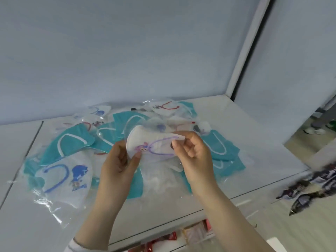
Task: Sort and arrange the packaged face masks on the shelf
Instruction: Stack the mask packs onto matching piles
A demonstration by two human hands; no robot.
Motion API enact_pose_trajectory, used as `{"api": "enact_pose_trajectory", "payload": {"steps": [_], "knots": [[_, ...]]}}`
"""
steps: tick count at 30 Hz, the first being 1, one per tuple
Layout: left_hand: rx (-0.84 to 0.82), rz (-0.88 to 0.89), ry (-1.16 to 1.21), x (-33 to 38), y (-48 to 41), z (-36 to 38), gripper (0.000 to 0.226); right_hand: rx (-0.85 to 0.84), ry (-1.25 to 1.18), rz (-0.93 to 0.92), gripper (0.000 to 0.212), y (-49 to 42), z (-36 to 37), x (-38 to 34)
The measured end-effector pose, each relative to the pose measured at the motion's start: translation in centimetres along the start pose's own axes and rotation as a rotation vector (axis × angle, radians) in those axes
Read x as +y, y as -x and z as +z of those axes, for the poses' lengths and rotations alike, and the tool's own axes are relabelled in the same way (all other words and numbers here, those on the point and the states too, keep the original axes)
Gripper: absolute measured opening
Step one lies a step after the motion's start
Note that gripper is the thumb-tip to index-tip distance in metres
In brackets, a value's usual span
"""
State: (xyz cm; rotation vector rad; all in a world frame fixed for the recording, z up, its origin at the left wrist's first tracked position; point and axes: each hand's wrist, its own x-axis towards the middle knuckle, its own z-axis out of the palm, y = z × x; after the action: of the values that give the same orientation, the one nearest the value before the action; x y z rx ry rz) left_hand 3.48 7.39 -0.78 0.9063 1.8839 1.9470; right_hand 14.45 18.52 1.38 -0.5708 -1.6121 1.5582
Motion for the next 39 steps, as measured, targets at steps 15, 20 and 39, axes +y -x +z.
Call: {"api": "enact_pose_trajectory", "payload": {"steps": [15,20,39], "knots": [[0.318,-0.069,0.012,1.9,5.6,-4.5,0.022,-0.301,-0.051,0.174,0.014,3.0,4.1,-0.7],[0.648,-0.186,0.086,0.7,13.9,-10.6,0.012,-0.625,0.020,0.297,0.008,9.0,10.6,1.7],[1.251,-0.655,0.176,-5.2,50.0,-28.9,0.010,-1.253,0.252,0.940,0.014,42.4,29.2,9.3]]}}
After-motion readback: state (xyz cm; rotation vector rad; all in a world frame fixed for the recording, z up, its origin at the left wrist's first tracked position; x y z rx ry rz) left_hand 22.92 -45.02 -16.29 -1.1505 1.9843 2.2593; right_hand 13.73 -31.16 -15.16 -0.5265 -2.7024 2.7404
